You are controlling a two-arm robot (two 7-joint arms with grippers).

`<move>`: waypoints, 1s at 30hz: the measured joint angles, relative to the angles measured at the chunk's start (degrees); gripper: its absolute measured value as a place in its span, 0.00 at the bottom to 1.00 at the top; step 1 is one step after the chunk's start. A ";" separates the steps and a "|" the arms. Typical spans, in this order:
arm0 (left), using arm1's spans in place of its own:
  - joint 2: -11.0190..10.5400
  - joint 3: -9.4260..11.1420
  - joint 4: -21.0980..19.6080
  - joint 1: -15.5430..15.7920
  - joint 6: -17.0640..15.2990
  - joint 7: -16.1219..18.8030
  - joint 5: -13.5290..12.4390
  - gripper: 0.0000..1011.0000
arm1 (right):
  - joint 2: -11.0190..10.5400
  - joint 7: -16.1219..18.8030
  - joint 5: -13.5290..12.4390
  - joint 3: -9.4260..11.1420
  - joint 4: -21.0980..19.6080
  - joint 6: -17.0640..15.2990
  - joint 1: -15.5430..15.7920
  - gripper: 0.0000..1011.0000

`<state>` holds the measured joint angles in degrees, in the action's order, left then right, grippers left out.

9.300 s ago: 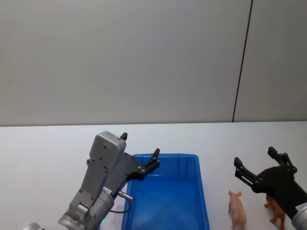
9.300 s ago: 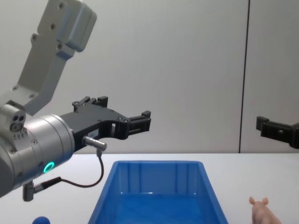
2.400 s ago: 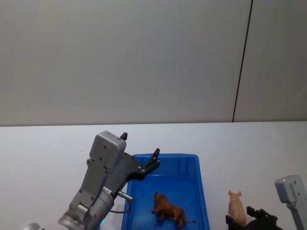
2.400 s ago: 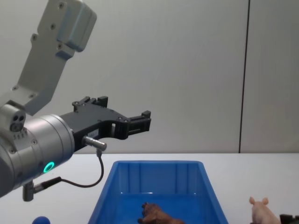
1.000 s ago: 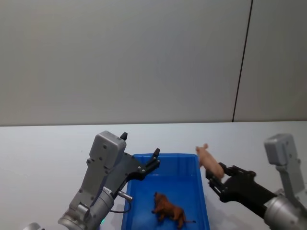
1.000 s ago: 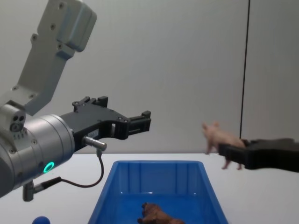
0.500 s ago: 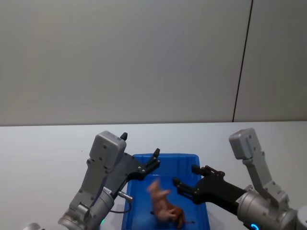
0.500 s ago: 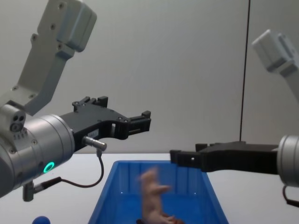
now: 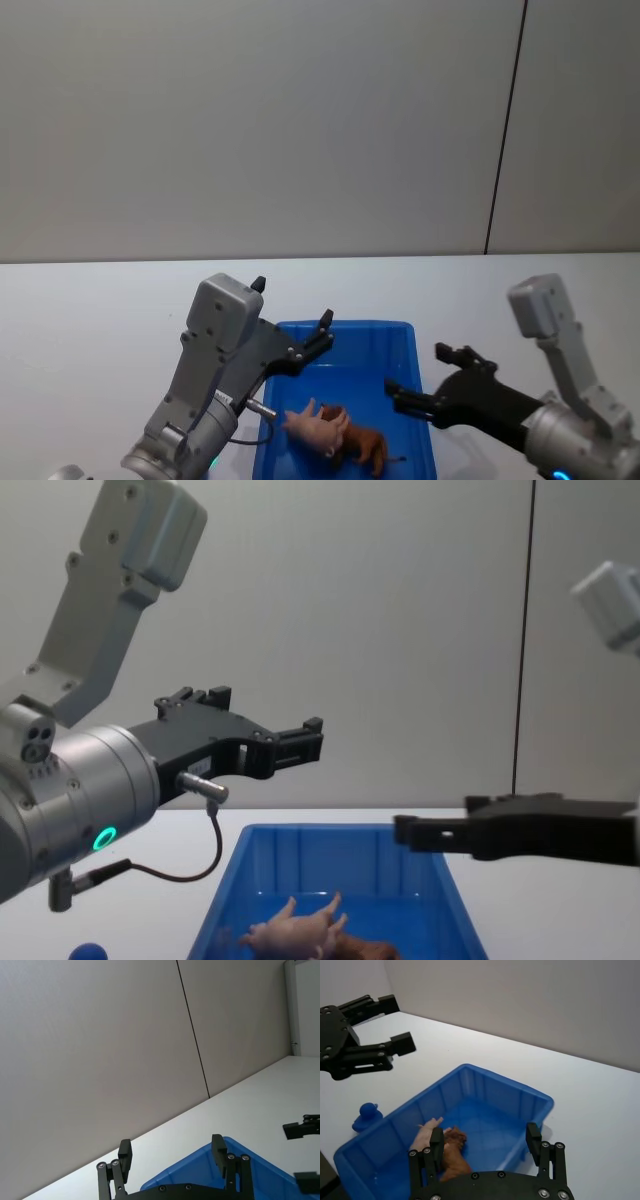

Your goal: Pick up the two dolls from the table and place them into the box.

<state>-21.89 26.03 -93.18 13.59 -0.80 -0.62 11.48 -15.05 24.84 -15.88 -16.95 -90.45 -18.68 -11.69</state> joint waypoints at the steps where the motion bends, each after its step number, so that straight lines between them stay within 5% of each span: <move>1: 0.00 0.00 0.00 0.00 0.00 0.00 0.00 0.99 | -0.34 -0.09 -0.22 0.19 -0.17 0.34 0.27 0.99; 13: 0.00 0.00 0.00 0.00 0.00 0.00 0.00 0.99 | -5.65 -1.62 -3.49 3.40 -3.42 4.69 5.16 0.99; 30: -2.51 -0.63 -3.46 -3.30 -2.44 4.11 -0.50 0.99 | -8.48 -2.51 -5.26 5.11 -5.24 7.02 7.93 0.99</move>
<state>-24.40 25.39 -96.64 10.29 -3.24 3.48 10.98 -23.53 22.32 -21.14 -11.84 -95.69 -11.66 -3.76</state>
